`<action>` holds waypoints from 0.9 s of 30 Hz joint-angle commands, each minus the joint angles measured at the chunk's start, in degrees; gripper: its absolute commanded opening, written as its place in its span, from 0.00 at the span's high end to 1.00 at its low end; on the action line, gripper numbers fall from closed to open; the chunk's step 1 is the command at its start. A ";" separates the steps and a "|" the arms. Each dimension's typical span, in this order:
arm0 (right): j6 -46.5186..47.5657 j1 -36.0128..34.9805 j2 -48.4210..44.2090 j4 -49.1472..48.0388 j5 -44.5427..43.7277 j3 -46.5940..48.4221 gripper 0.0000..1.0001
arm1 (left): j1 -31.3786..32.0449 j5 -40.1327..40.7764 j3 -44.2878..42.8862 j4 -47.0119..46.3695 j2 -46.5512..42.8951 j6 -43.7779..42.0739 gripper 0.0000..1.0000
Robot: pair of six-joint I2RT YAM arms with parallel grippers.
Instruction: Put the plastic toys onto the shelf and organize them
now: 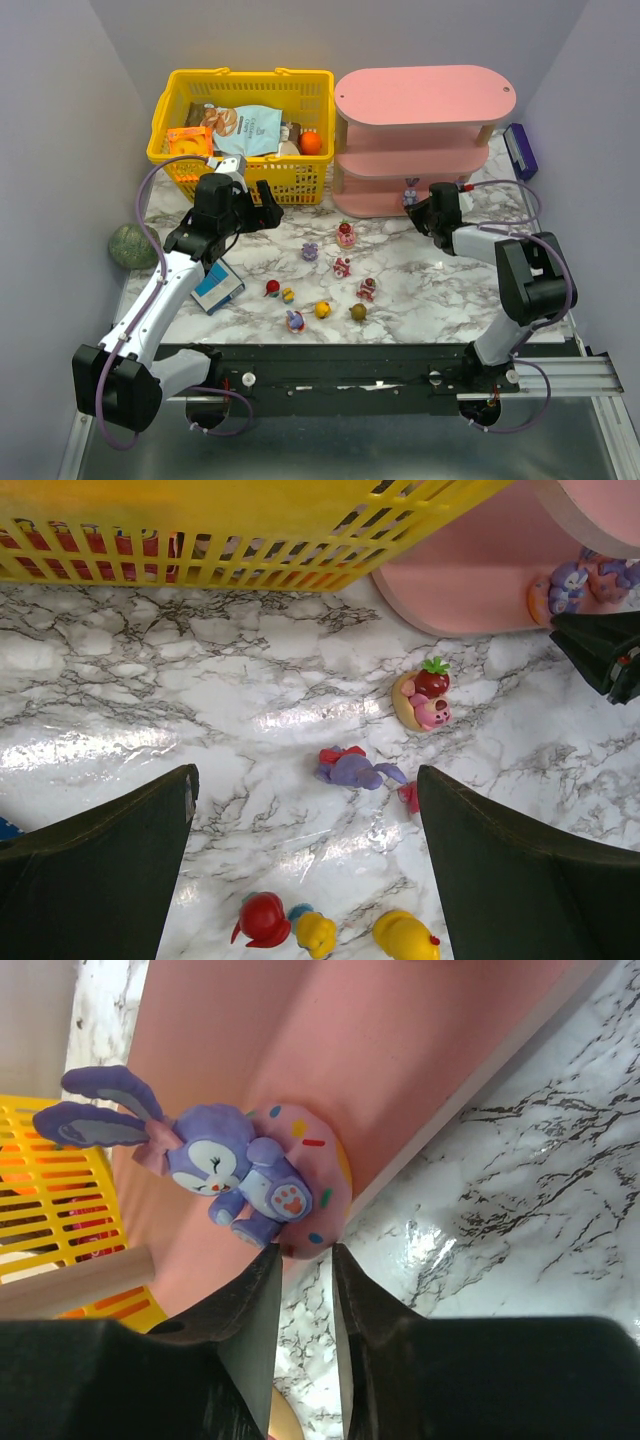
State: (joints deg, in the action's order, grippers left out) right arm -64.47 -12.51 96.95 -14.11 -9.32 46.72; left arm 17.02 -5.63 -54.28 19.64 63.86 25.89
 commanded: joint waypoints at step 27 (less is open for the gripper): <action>5.75 1.79 -10.19 -3.48 4.92 -5.23 0.45 | 0.21 -0.35 -0.04 1.10 -0.57 -0.75 0.01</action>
State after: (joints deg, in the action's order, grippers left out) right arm -59.99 -11.14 91.81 -17.82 -5.65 43.90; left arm 17.02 -5.63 -54.30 20.25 63.88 25.52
